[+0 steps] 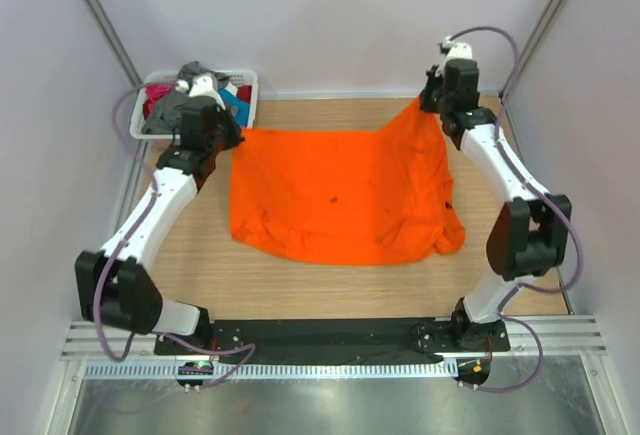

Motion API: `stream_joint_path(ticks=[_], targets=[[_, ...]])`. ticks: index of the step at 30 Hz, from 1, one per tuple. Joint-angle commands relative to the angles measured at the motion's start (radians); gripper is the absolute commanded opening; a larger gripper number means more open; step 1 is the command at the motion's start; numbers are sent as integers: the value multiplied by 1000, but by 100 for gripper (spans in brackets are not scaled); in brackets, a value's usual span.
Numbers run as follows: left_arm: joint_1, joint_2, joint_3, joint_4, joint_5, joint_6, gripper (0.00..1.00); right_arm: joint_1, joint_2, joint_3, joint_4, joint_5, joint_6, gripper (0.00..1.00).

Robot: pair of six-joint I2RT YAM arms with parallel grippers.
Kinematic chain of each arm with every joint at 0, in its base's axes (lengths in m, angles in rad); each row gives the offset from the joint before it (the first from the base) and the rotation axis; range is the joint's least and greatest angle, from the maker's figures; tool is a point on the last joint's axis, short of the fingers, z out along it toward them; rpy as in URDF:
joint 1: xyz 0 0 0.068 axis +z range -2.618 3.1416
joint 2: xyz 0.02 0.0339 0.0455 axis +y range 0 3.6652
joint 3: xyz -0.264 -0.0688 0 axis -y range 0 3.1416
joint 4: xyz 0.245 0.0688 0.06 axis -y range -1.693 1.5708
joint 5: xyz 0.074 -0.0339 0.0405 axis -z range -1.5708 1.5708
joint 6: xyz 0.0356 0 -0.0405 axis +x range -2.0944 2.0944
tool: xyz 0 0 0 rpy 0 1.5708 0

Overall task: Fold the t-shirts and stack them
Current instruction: Flatten the tshirt out

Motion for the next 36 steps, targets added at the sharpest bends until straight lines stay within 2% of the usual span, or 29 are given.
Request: stream_joint_path(ticks=[1, 9, 13, 20, 30, 36], targets=[[1, -125, 108, 63, 5, 74, 0, -4, -171, 88, 106, 79, 35, 1], [1, -337, 225, 63, 5, 127, 0, -3, -378, 229, 89, 89, -10, 1], [3, -383, 304, 52, 15, 128, 0, -4, -436, 341, 33, 75, -27, 1], [3, -443, 436, -58, -1, 88, 0, -4, -568, 442, -90, 117, -96, 1], [1, -579, 614, -350, 65, 41, 0, -4, -723, 639, -410, 81, -119, 1], [1, -552, 711, -541, 33, -2, 0, -6, -743, 720, -549, 156, -136, 1]])
